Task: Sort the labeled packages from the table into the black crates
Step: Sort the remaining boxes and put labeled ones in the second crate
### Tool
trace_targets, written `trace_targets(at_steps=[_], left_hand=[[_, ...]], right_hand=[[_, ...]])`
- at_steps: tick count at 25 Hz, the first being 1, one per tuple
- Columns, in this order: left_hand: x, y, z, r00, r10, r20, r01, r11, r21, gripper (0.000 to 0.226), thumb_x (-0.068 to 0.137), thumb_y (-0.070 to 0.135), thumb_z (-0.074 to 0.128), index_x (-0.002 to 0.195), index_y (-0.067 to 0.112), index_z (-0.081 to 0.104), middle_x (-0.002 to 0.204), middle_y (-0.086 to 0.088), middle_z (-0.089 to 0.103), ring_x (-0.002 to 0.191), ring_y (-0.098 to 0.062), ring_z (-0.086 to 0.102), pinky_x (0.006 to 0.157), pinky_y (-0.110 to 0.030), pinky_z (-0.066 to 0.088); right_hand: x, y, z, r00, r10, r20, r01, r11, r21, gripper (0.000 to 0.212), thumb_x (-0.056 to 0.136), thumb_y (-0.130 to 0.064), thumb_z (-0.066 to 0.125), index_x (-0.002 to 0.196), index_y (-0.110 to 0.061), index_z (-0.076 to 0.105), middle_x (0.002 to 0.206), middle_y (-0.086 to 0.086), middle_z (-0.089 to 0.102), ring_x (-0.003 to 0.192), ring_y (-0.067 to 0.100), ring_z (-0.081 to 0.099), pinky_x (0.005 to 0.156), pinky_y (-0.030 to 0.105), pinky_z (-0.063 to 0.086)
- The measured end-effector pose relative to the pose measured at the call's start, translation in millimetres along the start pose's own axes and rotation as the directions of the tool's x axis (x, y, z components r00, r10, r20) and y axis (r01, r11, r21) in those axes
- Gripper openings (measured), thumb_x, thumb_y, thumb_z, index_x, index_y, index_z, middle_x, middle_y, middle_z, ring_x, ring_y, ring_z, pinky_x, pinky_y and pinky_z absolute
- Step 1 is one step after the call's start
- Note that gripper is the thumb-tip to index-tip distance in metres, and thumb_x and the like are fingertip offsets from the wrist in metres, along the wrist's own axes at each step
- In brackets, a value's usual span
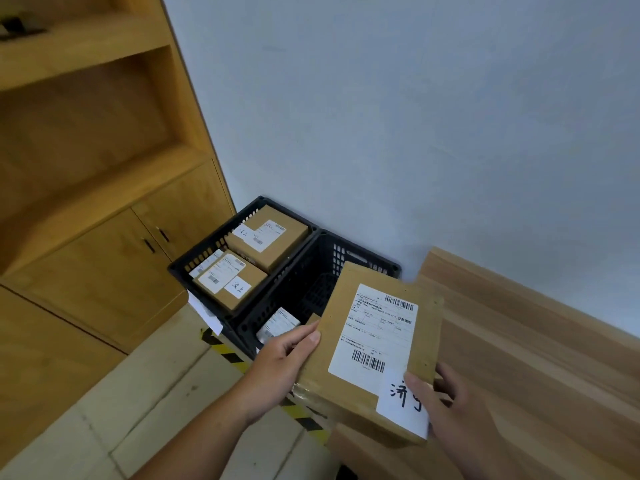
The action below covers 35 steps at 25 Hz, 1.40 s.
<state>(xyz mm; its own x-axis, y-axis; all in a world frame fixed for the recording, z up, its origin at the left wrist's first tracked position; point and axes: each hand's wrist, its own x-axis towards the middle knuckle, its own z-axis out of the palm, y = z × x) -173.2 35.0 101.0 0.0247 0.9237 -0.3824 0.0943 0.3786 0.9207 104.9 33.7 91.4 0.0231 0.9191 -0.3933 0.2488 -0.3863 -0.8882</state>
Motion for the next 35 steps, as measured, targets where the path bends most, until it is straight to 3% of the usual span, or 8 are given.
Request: trace_targets(at_steps=[4, 8, 14, 18, 22, 26, 30, 35], left_hand=[[34.1, 9.6, -50.8, 1.000, -0.007, -0.002, 0.007, 1.000, 0.013, 0.025, 0.094, 0.056, 0.057, 0.117, 0.064, 0.065, 0.122, 0.032, 0.069, 0.111, 0.007, 0.067, 0.082, -0.009, 0.054], [84.3, 7.6, -101.2, 0.999, -0.015, 0.049, 0.014, 0.999, 0.030, 0.033, 0.102, 0.047, 0.055, 0.134, 0.048, 0.062, 0.129, 0.023, 0.069, 0.117, 0.000, 0.066, 0.089, -0.019, 0.056], [172.2, -5.6, -163.2, 0.986, -0.058, 0.156, 0.039, 0.992, 0.119, 0.029, 0.104, 0.037, 0.057, 0.128, 0.052, 0.059, 0.118, 0.030, 0.070, 0.108, 0.010, 0.065, 0.080, -0.011, 0.055], [228.8, -50.2, -173.2, 0.973, -0.139, 0.185, 0.113, 0.984, 0.141, 0.035, 0.105, 0.032, 0.057, 0.138, 0.044, 0.058, 0.126, 0.025, 0.063, 0.111, 0.004, 0.062, 0.075, -0.009, 0.054], [273.4, -119.8, -170.5, 0.952, -0.246, 0.183, 0.212, 0.959, 0.186, 0.037, 0.104, 0.029, 0.058, 0.139, 0.042, 0.059, 0.124, 0.022, 0.067, 0.112, -0.001, 0.065, 0.080, -0.014, 0.056], [297.8, -184.3, -161.9, 0.917, -0.348, 0.194, 0.305, 0.927, 0.219, 0.038, 0.104, 0.020, 0.058, 0.139, 0.036, 0.058, 0.121, 0.018, 0.070, 0.110, 0.000, 0.067, 0.088, -0.017, 0.057], [307.4, -231.6, -153.2, 0.890, -0.405, 0.210, 0.363, 0.907, 0.214, 0.040, 0.104, 0.009, 0.057, 0.114, 0.047, 0.063, 0.099, 0.035, 0.073, 0.099, 0.010, 0.069, 0.078, -0.009, 0.055], [313.3, -267.0, -144.7, 0.890, -0.403, 0.213, 0.349, 0.902, 0.253, 0.051, 0.101, 0.000, 0.058, 0.122, 0.047, 0.062, 0.117, 0.027, 0.071, 0.116, 0.003, 0.065, 0.095, -0.019, 0.055]], right_hand=[[35.4, -27.9, 42.9, 1.000, 0.004, 0.017, -0.004, 1.000, -0.027, 0.028, 0.087, -0.048, 0.073, 0.107, -0.063, 0.062, 0.089, -0.032, 0.073, 0.078, -0.004, 0.073, 0.064, 0.025, 0.058], [74.0, -45.0, 92.3, 0.998, 0.053, -0.025, -0.053, 0.999, 0.007, 0.028, 0.089, -0.044, 0.073, 0.105, -0.063, 0.059, 0.094, -0.027, 0.074, 0.083, 0.003, 0.075, 0.073, 0.035, 0.062], [124.2, -48.1, 166.4, 0.983, 0.137, -0.119, -0.141, 0.990, -0.029, 0.035, 0.096, -0.032, 0.069, 0.126, -0.045, 0.057, 0.099, -0.027, 0.075, 0.086, -0.003, 0.073, 0.065, 0.016, 0.056], [165.7, -16.0, 202.8, 0.953, 0.267, -0.140, -0.273, 0.961, -0.029, 0.038, 0.099, -0.027, 0.064, 0.136, -0.034, 0.053, 0.113, -0.018, 0.073, 0.092, -0.003, 0.072, 0.068, 0.016, 0.058], [207.8, 36.3, 233.8, 0.907, 0.385, -0.171, -0.392, 0.920, -0.003, 0.049, 0.101, -0.023, 0.060, 0.147, -0.026, 0.044, 0.132, -0.004, 0.066, 0.115, 0.016, 0.066, 0.102, 0.045, 0.055], [233.1, 90.1, 260.0, 0.833, 0.507, -0.219, -0.514, 0.857, 0.028, 0.057, 0.097, -0.021, 0.064, 0.149, -0.023, 0.039, 0.128, -0.004, 0.061, 0.111, 0.017, 0.063, 0.095, 0.038, 0.055], [241.0, 129.7, 276.5, 0.806, 0.540, -0.244, -0.555, 0.832, 0.007, 0.062, 0.093, -0.020, 0.071, 0.146, -0.020, 0.039, 0.124, -0.005, 0.059, 0.108, 0.014, 0.058, 0.098, 0.036, 0.051], [248.1, 163.0, 288.1, 0.761, 0.606, -0.230, -0.618, 0.786, 0.026, 0.062, 0.093, -0.011, 0.071, 0.145, -0.015, 0.038, 0.137, 0.004, 0.058, 0.122, 0.021, 0.058, 0.109, 0.043, 0.048]])
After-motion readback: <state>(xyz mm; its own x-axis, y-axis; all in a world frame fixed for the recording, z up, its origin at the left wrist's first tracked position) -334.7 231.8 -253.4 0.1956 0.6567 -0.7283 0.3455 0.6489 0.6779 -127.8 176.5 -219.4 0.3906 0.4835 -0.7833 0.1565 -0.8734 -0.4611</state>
